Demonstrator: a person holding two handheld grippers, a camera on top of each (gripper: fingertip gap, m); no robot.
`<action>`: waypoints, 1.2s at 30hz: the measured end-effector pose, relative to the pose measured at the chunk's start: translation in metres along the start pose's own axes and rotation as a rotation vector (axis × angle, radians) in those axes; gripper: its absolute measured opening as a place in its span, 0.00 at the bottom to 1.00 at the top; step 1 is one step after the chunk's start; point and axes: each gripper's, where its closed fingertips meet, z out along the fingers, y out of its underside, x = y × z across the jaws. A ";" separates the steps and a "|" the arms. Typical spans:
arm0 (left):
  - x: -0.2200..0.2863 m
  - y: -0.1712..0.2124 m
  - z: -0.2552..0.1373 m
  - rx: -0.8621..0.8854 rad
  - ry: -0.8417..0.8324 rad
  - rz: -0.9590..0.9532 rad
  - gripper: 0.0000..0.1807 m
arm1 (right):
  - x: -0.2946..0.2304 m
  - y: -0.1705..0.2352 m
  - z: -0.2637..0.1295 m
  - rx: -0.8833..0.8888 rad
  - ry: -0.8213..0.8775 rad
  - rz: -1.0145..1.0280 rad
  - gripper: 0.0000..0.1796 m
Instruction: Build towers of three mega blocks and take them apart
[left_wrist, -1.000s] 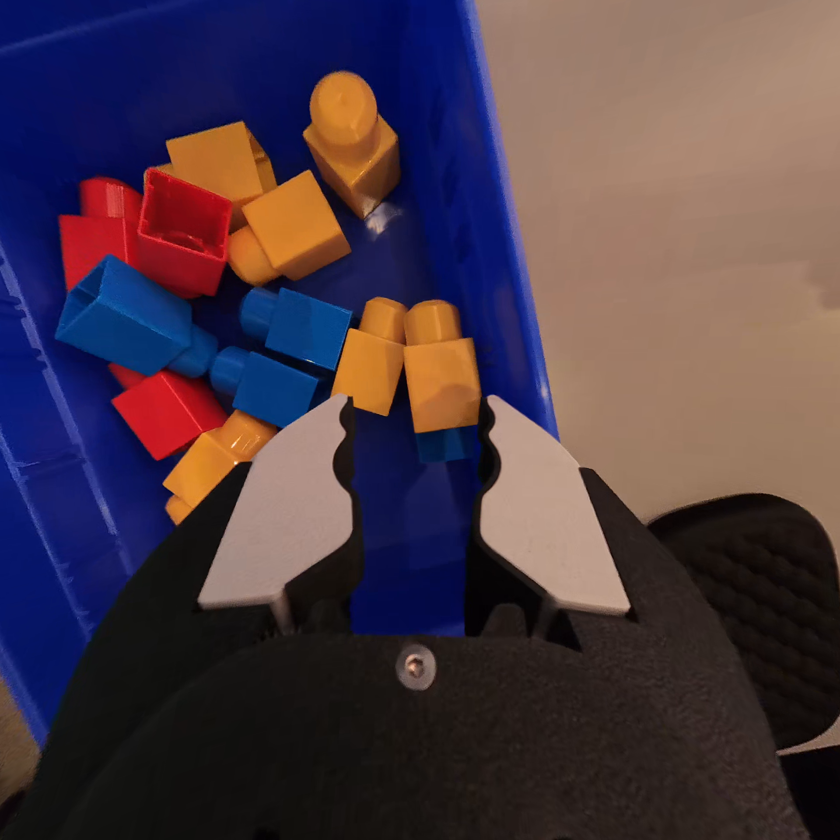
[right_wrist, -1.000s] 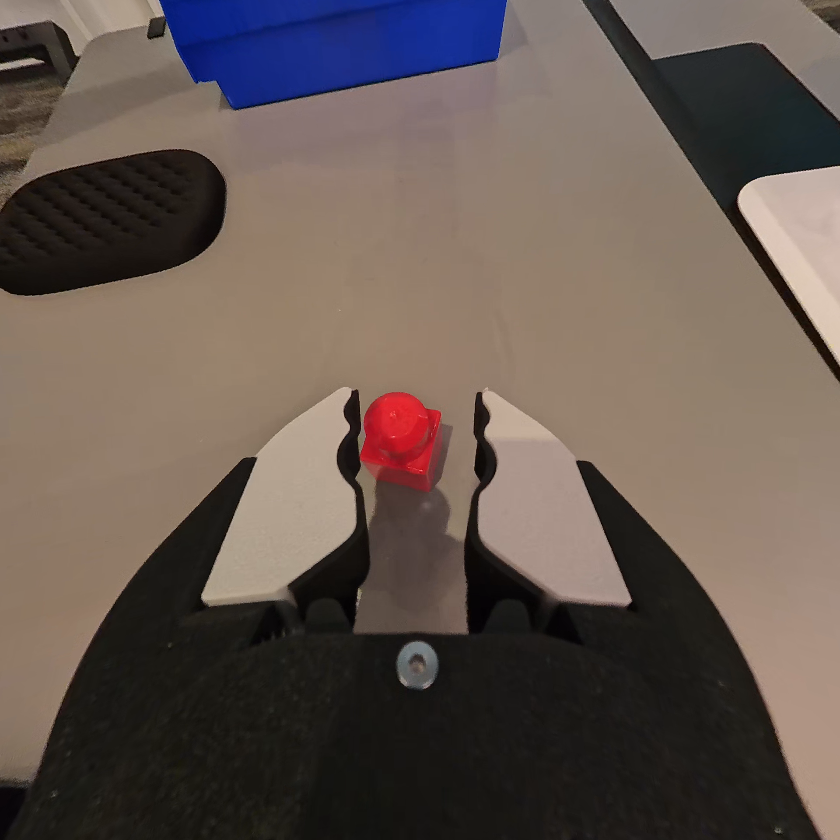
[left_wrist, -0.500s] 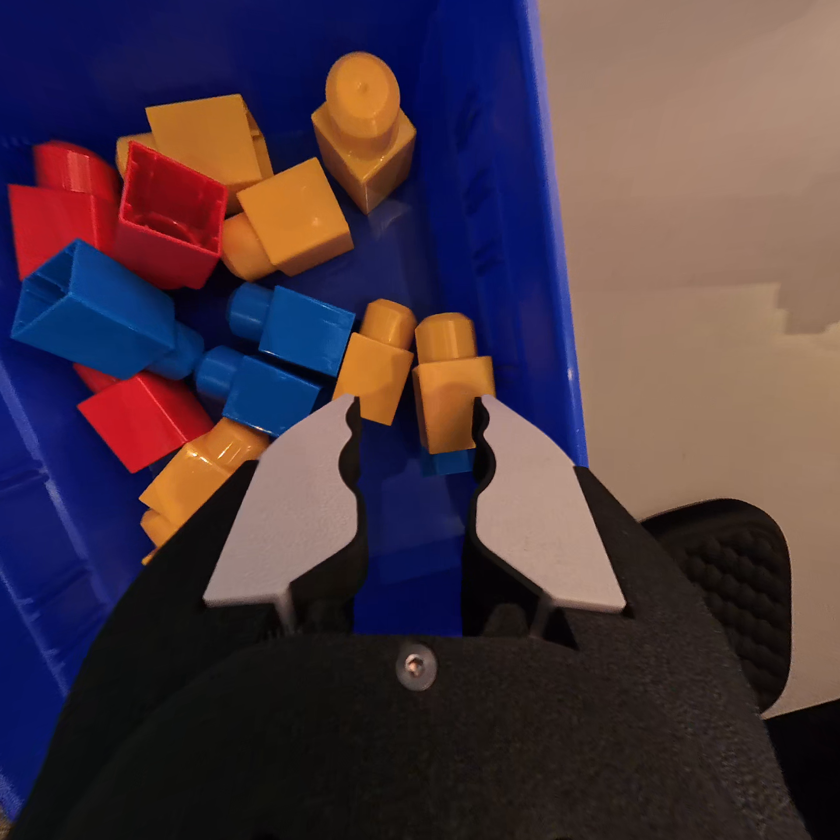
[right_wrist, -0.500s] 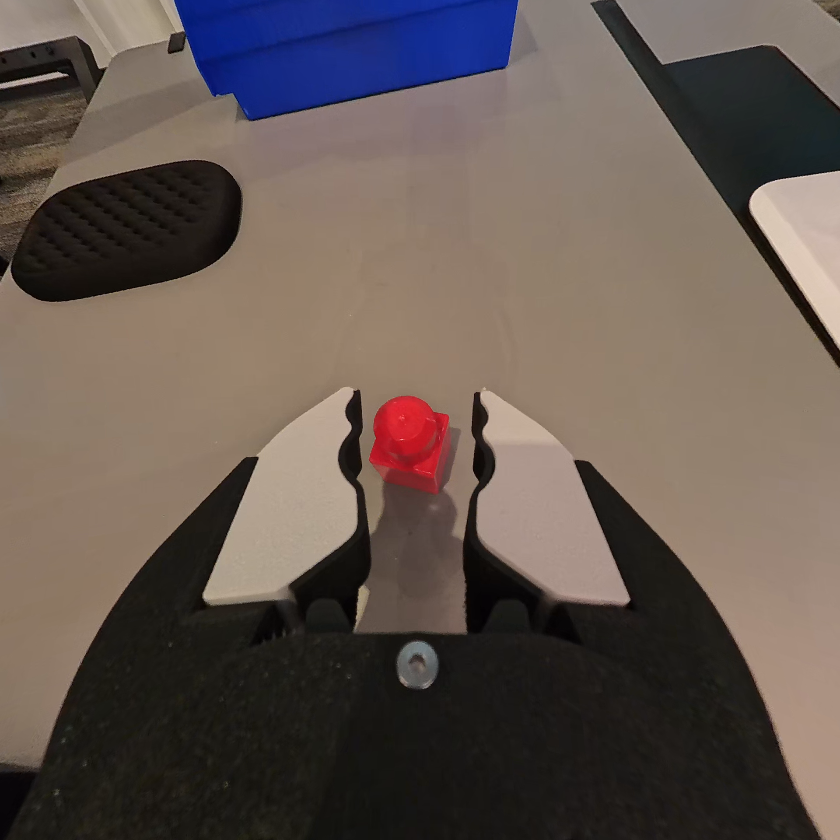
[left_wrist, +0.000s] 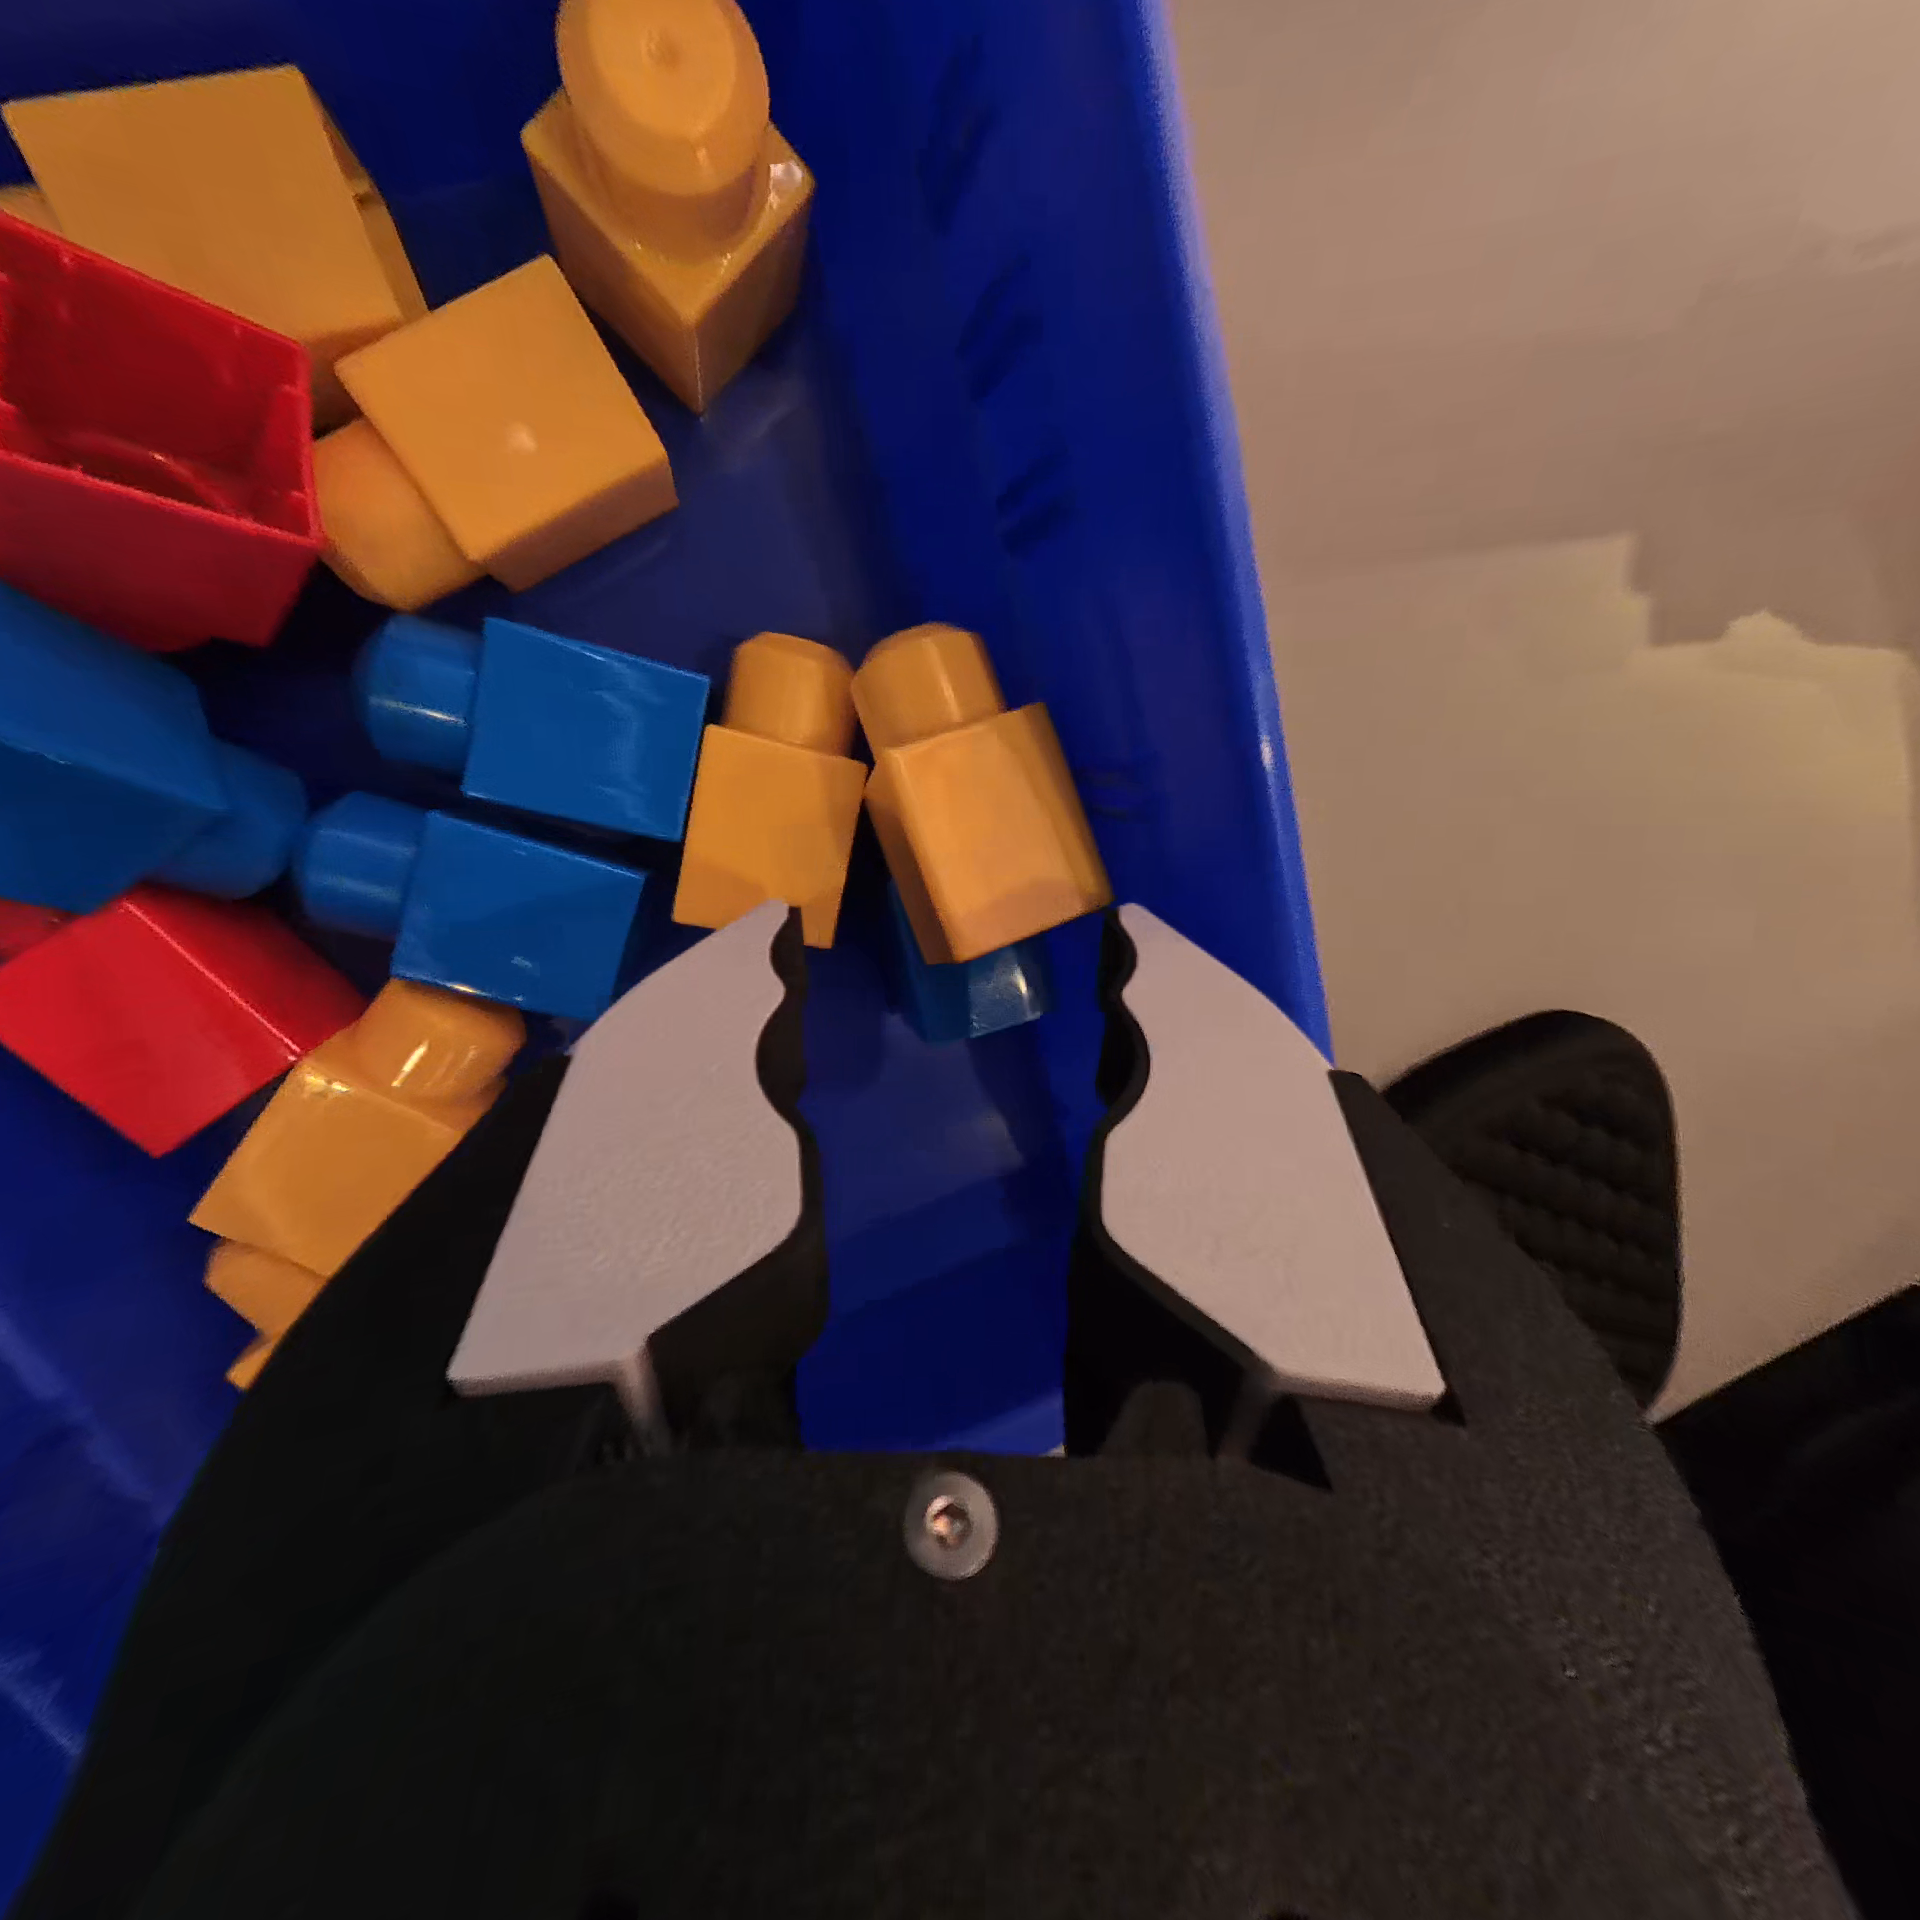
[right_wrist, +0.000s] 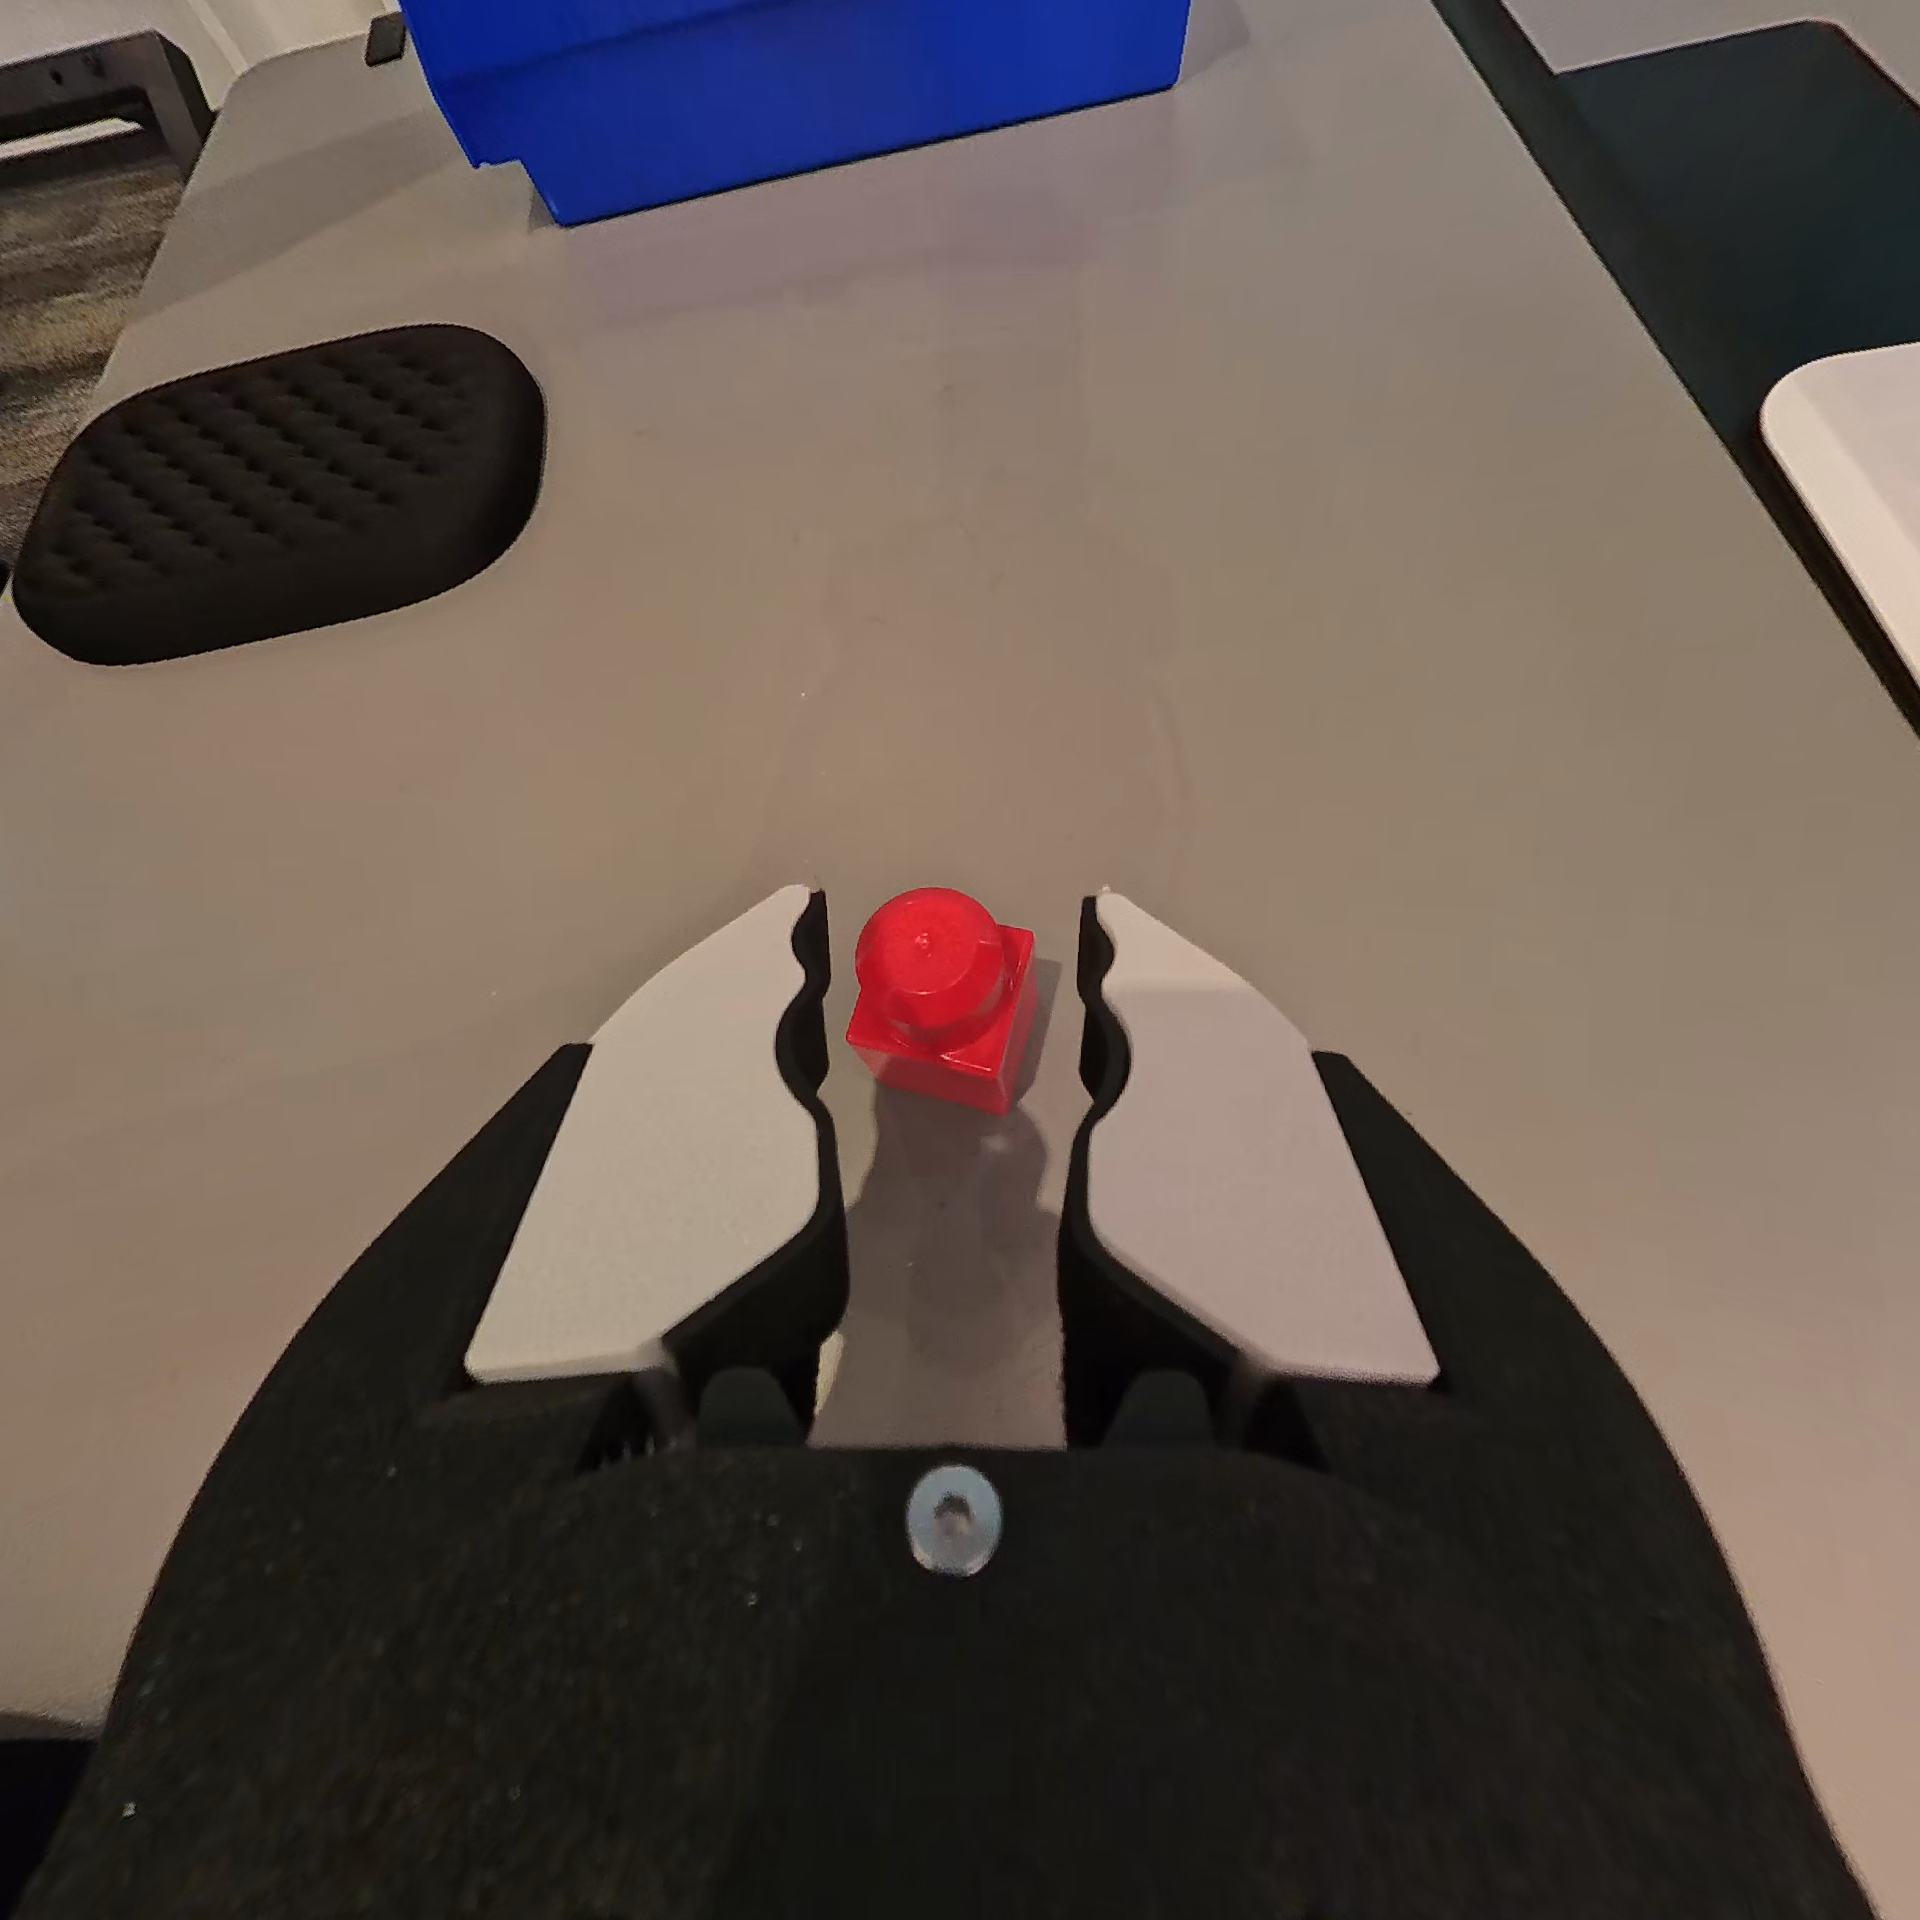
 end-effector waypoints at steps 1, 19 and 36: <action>-0.001 -0.001 0.002 -0.008 -0.011 0.014 0.31 | 0.000 0.000 0.000 -0.001 0.000 0.002 0.25; -0.023 -0.009 0.008 0.112 -0.072 0.040 0.02 | 0.002 0.006 0.002 -0.028 -0.011 0.012 0.23; -0.019 -0.006 -0.046 0.354 -0.035 0.090 0.01 | 0.003 0.008 0.003 -0.037 -0.010 0.013 0.23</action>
